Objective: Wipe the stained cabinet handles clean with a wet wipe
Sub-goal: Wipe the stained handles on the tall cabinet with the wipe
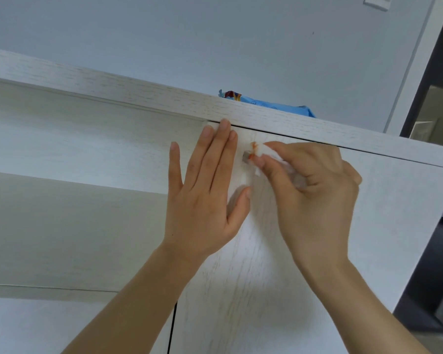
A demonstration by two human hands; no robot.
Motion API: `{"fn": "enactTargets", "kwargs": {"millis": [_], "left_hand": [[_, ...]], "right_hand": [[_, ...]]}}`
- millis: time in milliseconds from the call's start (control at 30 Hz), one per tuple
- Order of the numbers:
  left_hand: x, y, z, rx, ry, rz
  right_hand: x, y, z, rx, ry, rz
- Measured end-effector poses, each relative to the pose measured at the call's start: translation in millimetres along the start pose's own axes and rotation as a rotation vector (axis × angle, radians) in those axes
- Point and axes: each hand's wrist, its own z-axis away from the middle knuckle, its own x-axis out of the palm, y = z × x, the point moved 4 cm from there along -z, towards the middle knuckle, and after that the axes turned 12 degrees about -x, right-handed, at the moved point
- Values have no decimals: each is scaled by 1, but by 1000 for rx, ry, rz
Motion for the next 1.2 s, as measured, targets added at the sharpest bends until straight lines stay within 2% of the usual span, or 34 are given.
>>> {"fn": "enactTargets", "kwargs": {"millis": [167,267,400,533,733,1000,1100,1200], "left_hand": [[0,0,0,2,5,6],[0,1,0,2,5,4],[0,1,0,-6,-9,3],[0,0,0,-5,-4,-2],[1,0,0,13,26,-35],[0,0,1,31,19,-79],[-1,0,0,27,18,-80],[-2,1,1,22,15,-71]], "right_hand": [[0,2,2,-15,22,59],[6,-2,-1,-41,-20,63],[-10,9,6,147,156,-64],[0,-1,5,60,108,-18],[19,-5,4,35,66,49],[-5,9,18,21,245,33],[-17,27,24,91,268,57],[-28,44,28,283,326,-39]]}}
